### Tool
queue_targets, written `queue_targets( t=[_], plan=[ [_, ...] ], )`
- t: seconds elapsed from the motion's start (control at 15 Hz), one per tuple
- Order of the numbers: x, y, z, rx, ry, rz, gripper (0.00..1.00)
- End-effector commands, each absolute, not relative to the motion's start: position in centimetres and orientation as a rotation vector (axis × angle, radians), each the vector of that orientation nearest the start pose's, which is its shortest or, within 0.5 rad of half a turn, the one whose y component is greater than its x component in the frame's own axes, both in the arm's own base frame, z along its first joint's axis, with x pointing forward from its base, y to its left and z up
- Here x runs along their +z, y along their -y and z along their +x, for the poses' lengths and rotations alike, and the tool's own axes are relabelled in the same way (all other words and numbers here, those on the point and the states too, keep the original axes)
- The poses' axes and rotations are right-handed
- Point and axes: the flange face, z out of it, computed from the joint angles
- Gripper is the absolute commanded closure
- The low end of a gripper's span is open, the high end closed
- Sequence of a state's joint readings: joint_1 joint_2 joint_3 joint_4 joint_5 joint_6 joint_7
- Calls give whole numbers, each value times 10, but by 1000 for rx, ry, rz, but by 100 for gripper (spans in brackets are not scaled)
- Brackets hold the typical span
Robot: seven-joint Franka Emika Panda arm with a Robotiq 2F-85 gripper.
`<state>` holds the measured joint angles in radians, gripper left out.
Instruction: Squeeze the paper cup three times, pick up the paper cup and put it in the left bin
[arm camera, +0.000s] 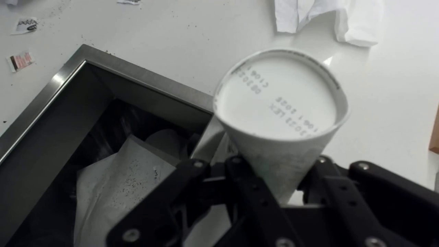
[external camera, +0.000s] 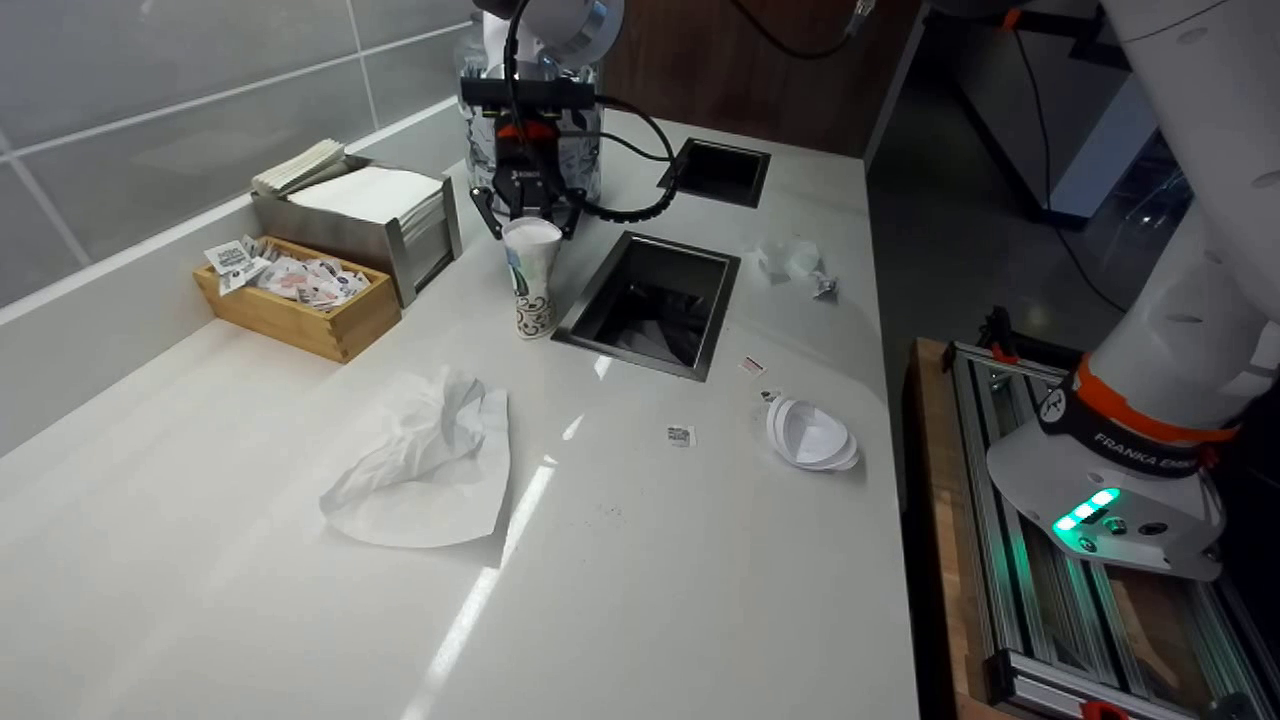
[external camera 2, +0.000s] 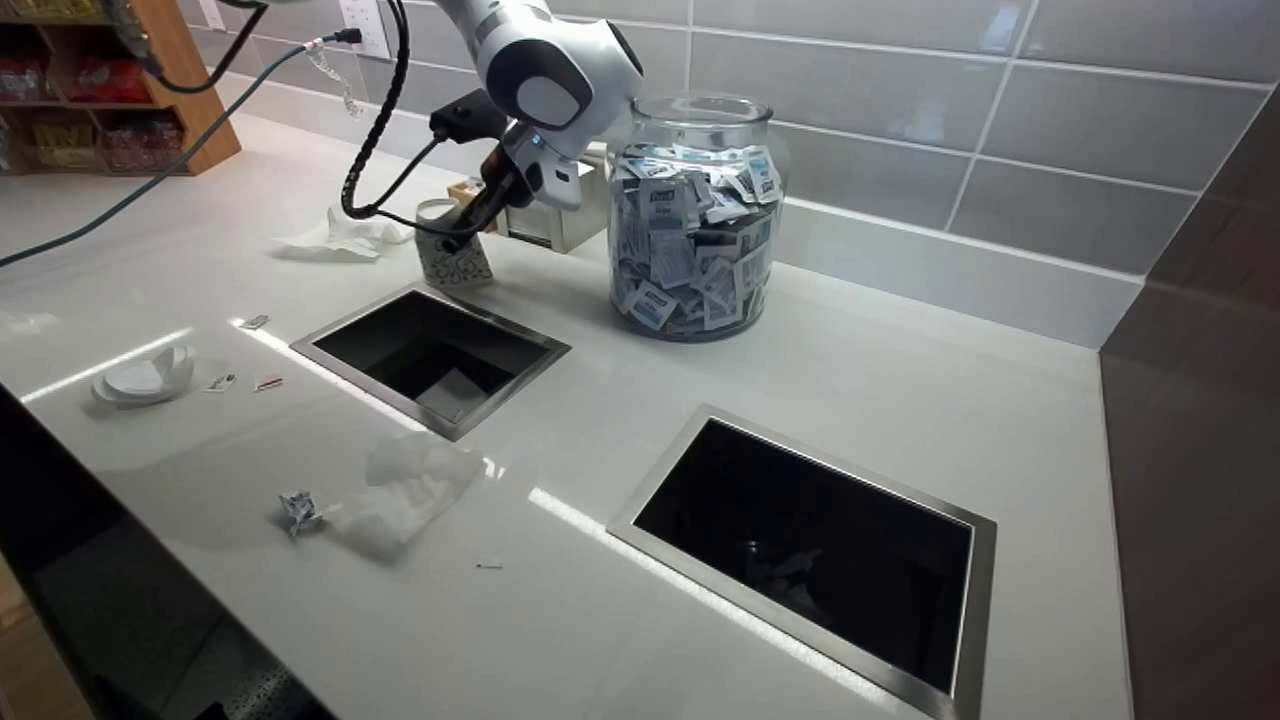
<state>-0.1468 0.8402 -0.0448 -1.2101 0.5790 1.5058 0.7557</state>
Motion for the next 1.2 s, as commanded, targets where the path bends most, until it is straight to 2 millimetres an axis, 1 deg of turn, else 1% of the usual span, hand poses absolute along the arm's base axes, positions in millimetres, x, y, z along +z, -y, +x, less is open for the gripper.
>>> queue_targets(
  t=[0.0, 0.2, 0.27, 0.33, 0.4, 0.53, 0.8, 0.87, 1.13],
  plan=[
    [243, 68, 694, 887, -1348, -2248, 93],
    [245, 66, 694, 892, -1342, -2249, 93],
    [246, 66, 694, 895, -1342, -2247, 72],
    [247, 66, 694, 886, -1342, -2252, 47],
    [249, 65, 694, 887, -1337, -2254, 46],
    [253, 64, 694, 882, -1328, -2259, 33],
    [261, 66, 691, 889, -1318, -2250, 2],
    [261, 66, 688, 901, -1319, -2242, 0],
    [255, 65, 684, 937, -1320, -2180, 0]
  ],
)
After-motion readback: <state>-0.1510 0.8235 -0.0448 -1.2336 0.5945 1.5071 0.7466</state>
